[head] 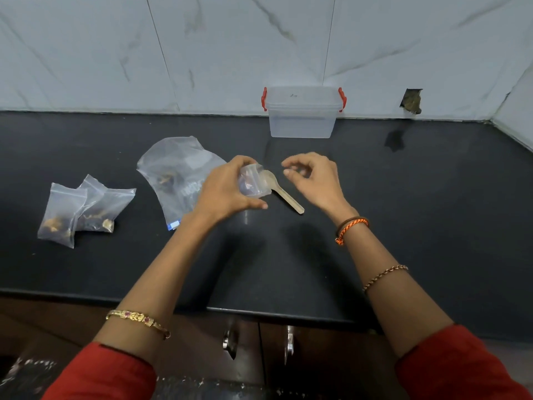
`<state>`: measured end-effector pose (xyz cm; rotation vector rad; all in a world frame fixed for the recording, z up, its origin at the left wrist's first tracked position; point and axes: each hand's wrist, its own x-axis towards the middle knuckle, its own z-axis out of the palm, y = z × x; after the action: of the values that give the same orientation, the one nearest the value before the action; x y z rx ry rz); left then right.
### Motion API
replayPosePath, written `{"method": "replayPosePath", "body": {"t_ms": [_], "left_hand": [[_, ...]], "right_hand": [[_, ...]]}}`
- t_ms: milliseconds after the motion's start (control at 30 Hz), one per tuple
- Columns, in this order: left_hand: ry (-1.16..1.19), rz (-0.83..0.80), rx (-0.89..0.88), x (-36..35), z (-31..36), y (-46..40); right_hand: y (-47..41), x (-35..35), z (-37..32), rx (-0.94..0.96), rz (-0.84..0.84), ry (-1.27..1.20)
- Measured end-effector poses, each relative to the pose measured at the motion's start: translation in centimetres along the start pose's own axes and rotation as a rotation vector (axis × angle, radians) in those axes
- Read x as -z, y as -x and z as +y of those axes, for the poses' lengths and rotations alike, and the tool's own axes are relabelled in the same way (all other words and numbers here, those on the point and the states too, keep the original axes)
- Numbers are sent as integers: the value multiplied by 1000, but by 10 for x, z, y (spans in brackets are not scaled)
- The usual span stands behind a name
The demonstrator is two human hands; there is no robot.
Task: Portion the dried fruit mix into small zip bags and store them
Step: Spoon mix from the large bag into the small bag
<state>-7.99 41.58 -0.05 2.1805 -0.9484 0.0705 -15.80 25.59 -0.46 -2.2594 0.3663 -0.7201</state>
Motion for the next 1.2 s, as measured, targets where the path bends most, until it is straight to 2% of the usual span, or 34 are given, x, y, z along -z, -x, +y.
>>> {"method": "replayPosePath", "body": {"t_ms": [100, 167, 367, 533, 600, 733, 867, 1067, 1200], "left_hand": [[-235, 105, 62, 12, -3, 8], [-333, 168, 102, 18, -9, 15], [-522, 214, 187, 27, -37, 22], [-533, 148, 219, 22, -46, 21], [-485, 161, 239, 21, -47, 21], [-226, 376, 329, 27, -47, 21], [-5, 498, 321, 34, -49, 19], [308, 471, 355, 34, -51, 22], [404, 393, 376, 37, -59, 25]], "right_hand": [[4, -6, 15, -330, -135, 159], [11, -13, 21, -414, -199, 233], [16, -24, 18, -454, -162, 267], [18, -15, 7, -374, -47, -50], [19, -10, 0, -322, -60, -111], [18, -2, -6, -243, -232, -115], [13, -18, -14, -238, -171, 23], [14, -65, -45, -182, -89, 137], [16, -99, -60, -106, -93, 196]]}}
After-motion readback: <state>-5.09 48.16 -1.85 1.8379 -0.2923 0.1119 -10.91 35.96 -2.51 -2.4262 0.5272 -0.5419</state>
